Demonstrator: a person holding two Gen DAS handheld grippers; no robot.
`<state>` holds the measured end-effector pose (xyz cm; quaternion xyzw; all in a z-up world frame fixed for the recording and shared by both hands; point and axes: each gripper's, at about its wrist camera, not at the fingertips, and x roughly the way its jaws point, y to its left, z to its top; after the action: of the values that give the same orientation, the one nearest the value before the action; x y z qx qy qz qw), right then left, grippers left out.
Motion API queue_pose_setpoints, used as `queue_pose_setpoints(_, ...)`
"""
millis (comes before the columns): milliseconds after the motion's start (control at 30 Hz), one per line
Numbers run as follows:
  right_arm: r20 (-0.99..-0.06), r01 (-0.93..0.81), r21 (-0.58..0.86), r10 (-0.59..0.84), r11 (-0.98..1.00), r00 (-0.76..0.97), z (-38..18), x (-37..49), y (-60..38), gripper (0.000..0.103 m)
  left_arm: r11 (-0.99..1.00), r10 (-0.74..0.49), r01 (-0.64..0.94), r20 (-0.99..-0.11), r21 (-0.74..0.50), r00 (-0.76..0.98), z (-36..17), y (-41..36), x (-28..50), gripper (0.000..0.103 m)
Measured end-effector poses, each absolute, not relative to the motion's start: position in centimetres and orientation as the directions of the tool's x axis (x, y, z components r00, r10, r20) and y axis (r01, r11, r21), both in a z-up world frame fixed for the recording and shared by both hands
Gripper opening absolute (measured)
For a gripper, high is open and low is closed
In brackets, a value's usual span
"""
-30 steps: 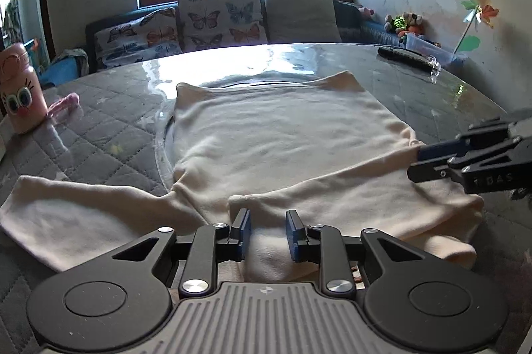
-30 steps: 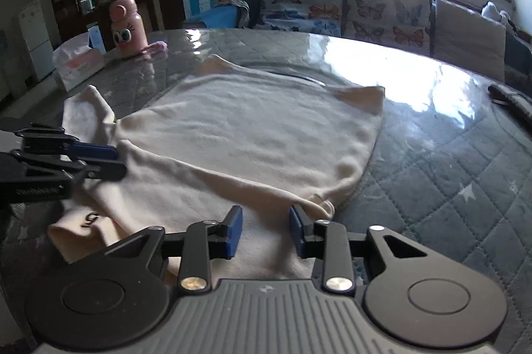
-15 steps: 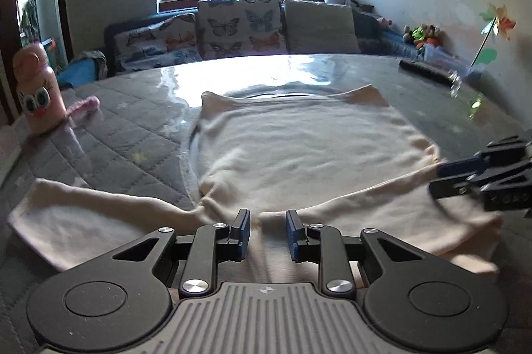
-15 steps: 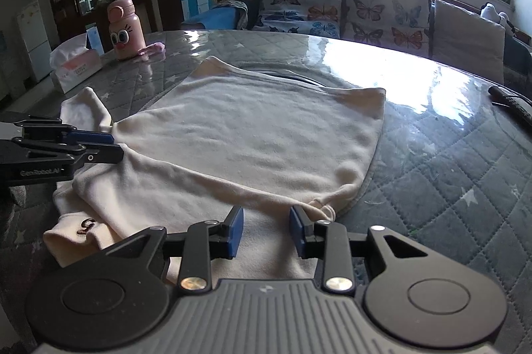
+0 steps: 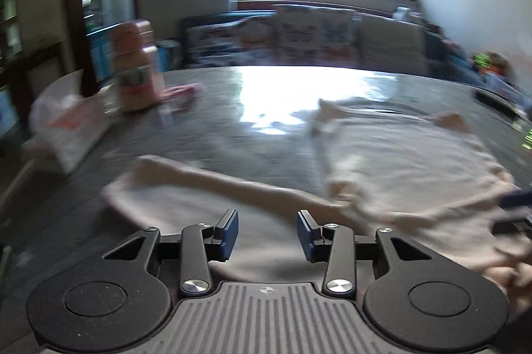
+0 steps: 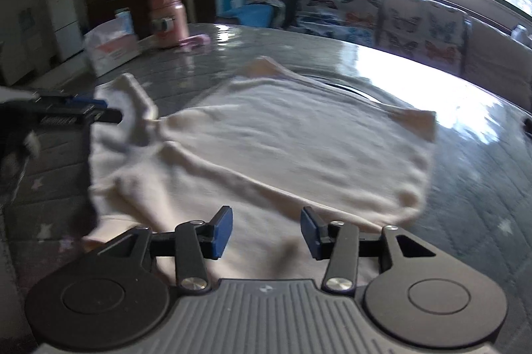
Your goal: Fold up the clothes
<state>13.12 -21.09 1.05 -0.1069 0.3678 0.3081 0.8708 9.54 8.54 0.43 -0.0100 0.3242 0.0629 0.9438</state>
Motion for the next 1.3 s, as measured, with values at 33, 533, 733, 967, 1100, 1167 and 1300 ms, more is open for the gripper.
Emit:
queue_pose_setpoints(33, -0.706, -0.629, 0.040, 0.468, 0.776, 0.532, 1.1, 13.0, -20.5, 0.047, 0.987, 0.146, -0.160, -0.613, 0.032, 0.777, 0.4, 9.4, 9.6, 0.045)
queue_pose_setpoints(533, -0.705, -0.754, -0.003, 0.533, 0.657, 0.468, 0.4, 10.7, -13.2, 0.051, 0.930, 0.276, -0.368, -0.620, -0.022, 0.735, -0.2, 15.9, 9.8, 0.053)
queue_pose_setpoints(733, -0.701, -0.744, 0.017, 0.538, 0.668, 0.468, 0.9, 10.8, -14.0, 0.052, 0.900, 0.278, -0.428, -0.641, -0.088, 0.715, -0.6, 17.5, 10.6, 0.051)
queue_pose_setpoints(967, -0.688, -0.729, 0.022, 0.540, 0.684, 0.485, 1.4, 10.9, -15.0, 0.052, 0.883, 0.293, -0.459, -0.652, -0.096, 0.700, -0.8, 18.4, 11.7, 0.034)
queue_pose_setpoints(1100, -0.679, -0.712, 0.039, 0.542, 0.701, 0.496, 1.8, 10.9, -16.0, 0.052, 0.885, 0.289, -0.454, -0.647, -0.100, 0.705, -0.6, 18.4, 12.1, 0.005)
queue_pose_setpoints(1167, -0.672, -0.700, 0.048, 0.541, 0.712, 0.505, 2.0, 10.8, -16.5, 0.052, 0.889, 0.282, -0.446, -0.637, -0.110, 0.718, -0.1, 18.1, 12.0, 0.003)
queue_pose_setpoints(1300, -0.658, -0.667, 0.068, 0.536, 0.742, 0.529, 2.5, 10.9, -18.2, 0.052, 0.923, 0.232, -0.364, -0.576, -0.122, 0.784, 2.5, 15.5, 11.0, 0.003)
